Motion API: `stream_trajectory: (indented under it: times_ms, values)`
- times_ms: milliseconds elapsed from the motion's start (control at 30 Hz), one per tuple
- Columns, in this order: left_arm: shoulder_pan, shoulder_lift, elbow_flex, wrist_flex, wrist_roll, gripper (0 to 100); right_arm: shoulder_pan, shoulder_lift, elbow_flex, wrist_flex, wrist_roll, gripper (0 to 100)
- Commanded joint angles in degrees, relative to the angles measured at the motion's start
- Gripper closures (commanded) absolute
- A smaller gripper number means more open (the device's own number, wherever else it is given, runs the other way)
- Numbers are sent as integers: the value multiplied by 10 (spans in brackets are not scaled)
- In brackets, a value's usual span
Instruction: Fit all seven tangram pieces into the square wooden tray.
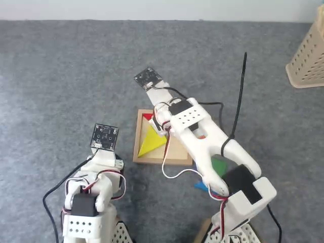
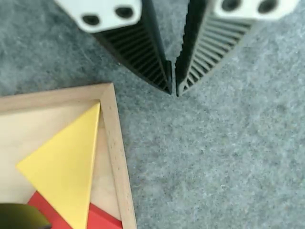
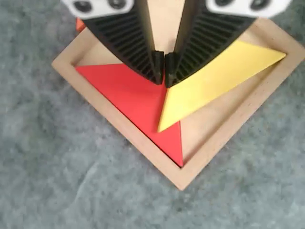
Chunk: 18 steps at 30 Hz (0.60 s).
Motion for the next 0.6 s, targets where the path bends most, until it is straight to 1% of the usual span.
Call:
stream_trajectory:
  times_ms: [0,133,400,567]
  values:
    - [-3,-12,-11,4,4,988,-25,2,-28,-20,25,992]
    - [-3,-12,-11,4,4,988,-29,34,-33,-25,26,992]
    - [-3,-12,-11,4,4,988,-31,113,-111,-18,27,992]
    - [-3,-12,-11,4,4,988,-31,131,-123,-19,27,992]
